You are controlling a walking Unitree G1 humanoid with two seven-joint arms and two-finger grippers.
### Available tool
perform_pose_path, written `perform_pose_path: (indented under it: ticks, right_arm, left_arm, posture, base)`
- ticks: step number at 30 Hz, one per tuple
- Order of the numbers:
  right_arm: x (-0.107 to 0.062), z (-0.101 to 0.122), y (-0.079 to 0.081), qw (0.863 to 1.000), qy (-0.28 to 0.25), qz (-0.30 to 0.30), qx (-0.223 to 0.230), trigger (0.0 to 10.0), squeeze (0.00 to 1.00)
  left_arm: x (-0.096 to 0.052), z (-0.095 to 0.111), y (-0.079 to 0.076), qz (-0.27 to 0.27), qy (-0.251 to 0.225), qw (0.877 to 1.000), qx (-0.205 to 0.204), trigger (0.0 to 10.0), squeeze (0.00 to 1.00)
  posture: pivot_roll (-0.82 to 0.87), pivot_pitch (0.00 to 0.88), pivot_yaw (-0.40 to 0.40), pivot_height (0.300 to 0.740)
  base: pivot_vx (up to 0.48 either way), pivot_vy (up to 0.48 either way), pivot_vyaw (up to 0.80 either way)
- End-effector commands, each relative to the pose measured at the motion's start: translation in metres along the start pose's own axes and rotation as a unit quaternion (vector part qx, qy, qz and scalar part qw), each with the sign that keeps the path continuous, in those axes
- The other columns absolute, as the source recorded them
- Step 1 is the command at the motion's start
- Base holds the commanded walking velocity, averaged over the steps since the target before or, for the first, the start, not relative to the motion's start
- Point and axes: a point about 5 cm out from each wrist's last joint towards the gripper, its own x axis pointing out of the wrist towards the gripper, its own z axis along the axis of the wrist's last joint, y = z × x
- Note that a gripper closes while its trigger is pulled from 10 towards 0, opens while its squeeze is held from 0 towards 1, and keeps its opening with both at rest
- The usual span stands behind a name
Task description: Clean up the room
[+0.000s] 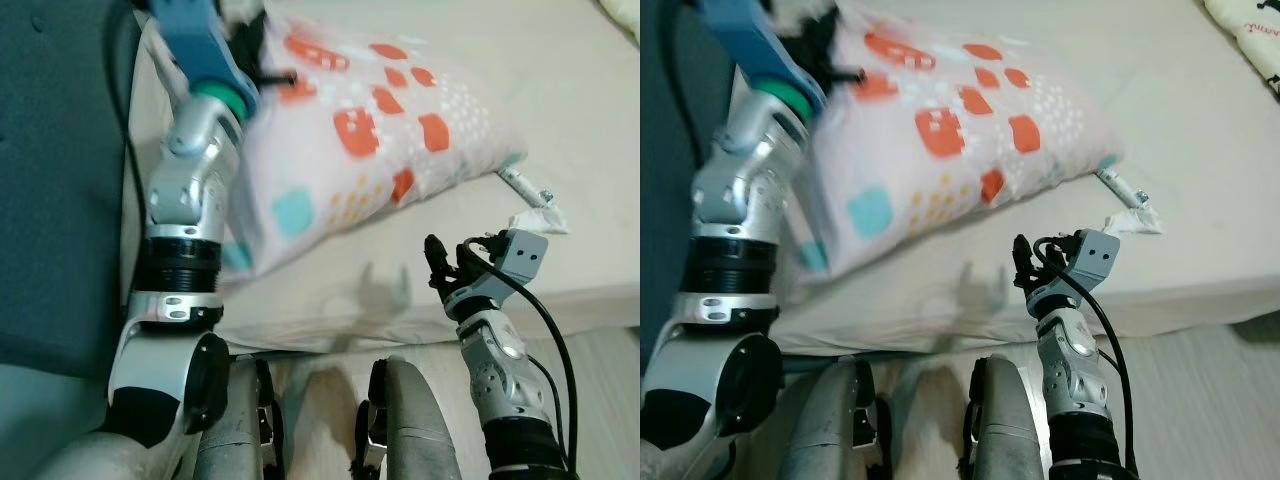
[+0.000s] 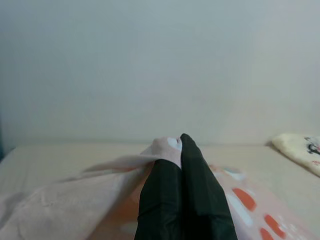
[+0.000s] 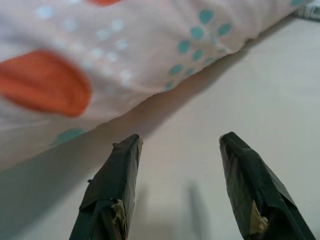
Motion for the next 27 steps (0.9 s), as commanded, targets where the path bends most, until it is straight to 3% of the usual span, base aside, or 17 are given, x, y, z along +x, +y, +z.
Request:
perform_pose_path:
  ticks: [1,2,3,4,10,13,16,18,20,21,22,27]
  right_arm:
    - [0.013,0.016,-0.023,0.994,-0.032,-0.075,0.069,10.0,0.0]
    - [0.013,0.016,-0.023,0.994,-0.032,-0.075,0.069,10.0,0.0]
    - [0.029,0.032,-0.028,0.984,-0.055,-0.097,0.139,10.0,0.0]
    - [0.033,0.036,-0.029,0.981,-0.058,-0.098,0.156,10.0,0.0]
    - [0.052,0.04,-0.019,0.979,-0.027,-0.081,0.186,10.0,0.0]
    - [0.06,0.036,-0.015,0.97,0.008,-0.103,0.219,10.0,0.0]
    - [0.061,0.032,-0.014,0.964,0.024,-0.112,0.239,10.0,0.0]
    - [0.06,0.023,-0.011,0.956,0.053,-0.13,0.256,10.0,0.0]
    - [0.06,0.018,-0.01,0.953,0.064,-0.132,0.264,10.0,0.0]
    - [0.059,0.012,-0.007,0.951,0.078,-0.132,0.269,10.0,0.0]
    - [0.059,0.012,-0.007,0.951,0.078,-0.132,0.269,10.0,0.0]
    - [0.062,0.008,0.003,0.957,0.109,-0.111,0.246,10.0,0.0]
  left_arm:
    - [-0.011,0.017,-0.006,-0.048,-0.041,0.998,-0.009,0.0,0.0]
    - [-0.011,0.017,-0.006,-0.048,-0.041,0.998,-0.009,0.0,0.0]
    - [-0.021,0.024,-0.01,-0.085,-0.051,0.995,-0.02,0.0,0.0]
    - [-0.025,0.026,-0.01,-0.096,-0.053,0.994,-0.022,0.0,0.0]
    - [-0.035,0.036,0.0,-0.11,-0.063,0.992,0.006,0.0,0.0]
    - [-0.046,0.05,0.012,-0.109,-0.076,0.991,0.023,0.0,0.0]
    - [-0.052,0.056,0.014,-0.117,-0.078,0.99,0.027,0.0,0.0]
    - [-0.064,0.065,0.015,-0.144,-0.074,0.987,0.027,0.0,0.0]
    - [-0.071,0.069,0.014,-0.166,-0.066,0.984,0.021,0.0,0.0]
    - [-0.083,0.072,0.012,-0.2,-0.049,0.979,0.014,0.0,0.0]
    - [-0.083,0.072,0.012,-0.2,-0.049,0.979,0.014,0.0,0.0]
    - [-0.111,0.063,0.009,-0.278,0.029,0.96,0.018,0.0,0.0]
  posture:
    - [0.04,0.133,0.016,0.625]
    - [0.04,0.133,0.016,0.625]
    - [0.05,0.127,0.013,0.625]
    - [0.05,0.127,0.013,0.625]
    - [0.12,0.12,-0.011,0.625]
    - [0.19,0.122,-0.045,0.625]
    - [0.22,0.124,-0.059,0.625]
    - [0.24,0.125,-0.066,0.625]
    - [0.27,0.136,-0.075,0.625]
    - [0.29,0.147,-0.081,0.625]
    - [0.29,0.147,-0.081,0.625]
    - [0.32,0.181,-0.099,0.625]
  base:
    - [0.0,0.0,0.0]
    - [0.0,0.0,0.0]
    - [0.0,0.0,0.0]
    - [0.0,0.0,0.0]
    - [0.0,0.0,0.0]
    - [0.0,0.0,0.0]
    - [0.0,0.0,0.0]
    - [0.0,0.0,0.0]
    - [0.0,0.0,0.0]
    - [0.0,0.0,0.0]
    - [0.0,0.0,0.0]
    - [0.0,0.0,0.0]
